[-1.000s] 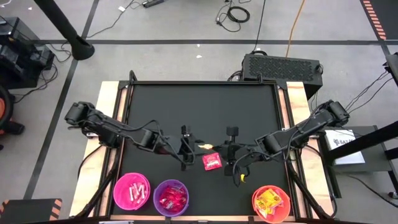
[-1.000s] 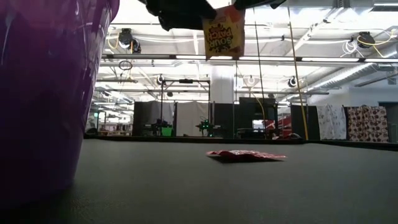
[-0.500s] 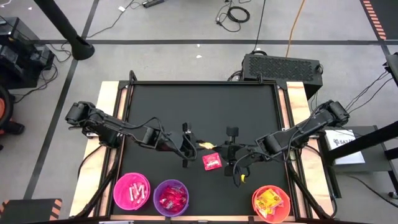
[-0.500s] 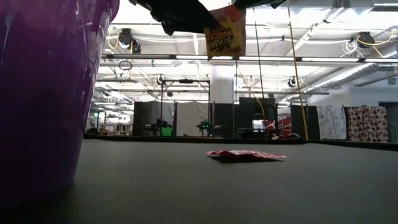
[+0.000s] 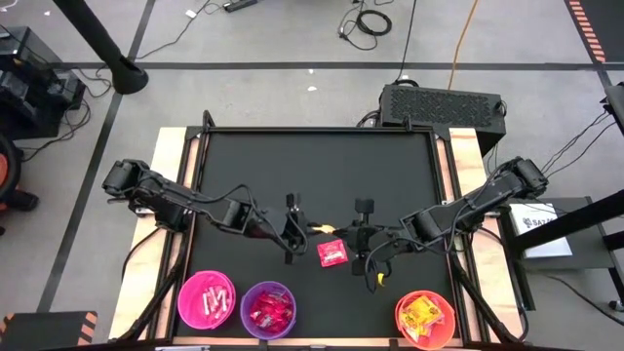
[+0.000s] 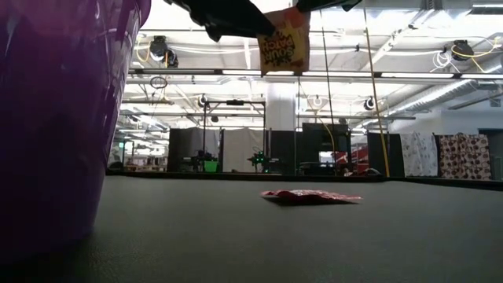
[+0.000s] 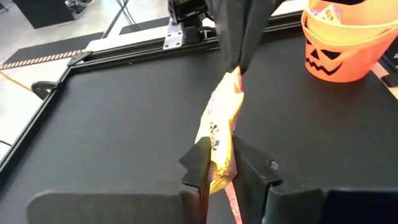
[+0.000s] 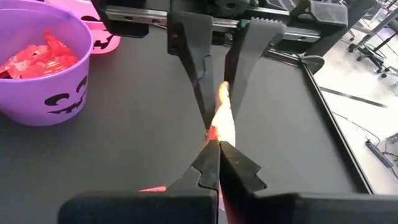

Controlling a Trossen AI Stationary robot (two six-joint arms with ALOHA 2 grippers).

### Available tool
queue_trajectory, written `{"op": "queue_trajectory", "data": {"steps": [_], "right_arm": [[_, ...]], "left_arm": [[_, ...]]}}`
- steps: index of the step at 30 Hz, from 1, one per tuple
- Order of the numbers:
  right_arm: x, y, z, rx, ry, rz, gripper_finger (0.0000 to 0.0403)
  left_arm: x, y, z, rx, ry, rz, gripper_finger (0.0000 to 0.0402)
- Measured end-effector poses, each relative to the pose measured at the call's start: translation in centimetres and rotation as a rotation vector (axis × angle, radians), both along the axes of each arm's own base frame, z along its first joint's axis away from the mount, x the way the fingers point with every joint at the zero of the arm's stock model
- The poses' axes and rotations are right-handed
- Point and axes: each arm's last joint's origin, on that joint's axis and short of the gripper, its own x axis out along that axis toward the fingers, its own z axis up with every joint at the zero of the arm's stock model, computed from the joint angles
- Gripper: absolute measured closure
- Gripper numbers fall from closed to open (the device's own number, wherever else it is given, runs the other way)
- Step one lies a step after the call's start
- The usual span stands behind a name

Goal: Sort candy by brand, put in halloween buckets
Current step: Put the yellow candy into the orange bucket

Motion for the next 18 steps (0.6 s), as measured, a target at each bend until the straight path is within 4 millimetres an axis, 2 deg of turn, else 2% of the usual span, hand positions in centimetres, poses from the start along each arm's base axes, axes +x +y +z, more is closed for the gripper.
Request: {"op": "queue_trajectory", "data": {"steps": [5,8,12,18], "right_arm": [[0.0,0.0,0.0,0.004,-0.001,-0.003,0.0402],[0.0,0.0,0.0,0.009,-0.008,-0.021,0.0387],[-0.8,0.0,0.7,-0.026,-0.057,-0.114,0.0342],[-2.9,-0.4,3.1,0.063,-0.14,-0.141,0.0254]], "left_arm": [[0.0,0.0,0.0,0.005,0.0,-0.002,0.0343],[0.0,0.0,0.0,-0.001,0.0,-0.004,0.0343],[-0.1,0.0,0.2,-0.016,-0.005,-0.023,0.0343],[-0.5,0.0,1.1,-0.072,-0.029,-0.032,0.0344]]}}
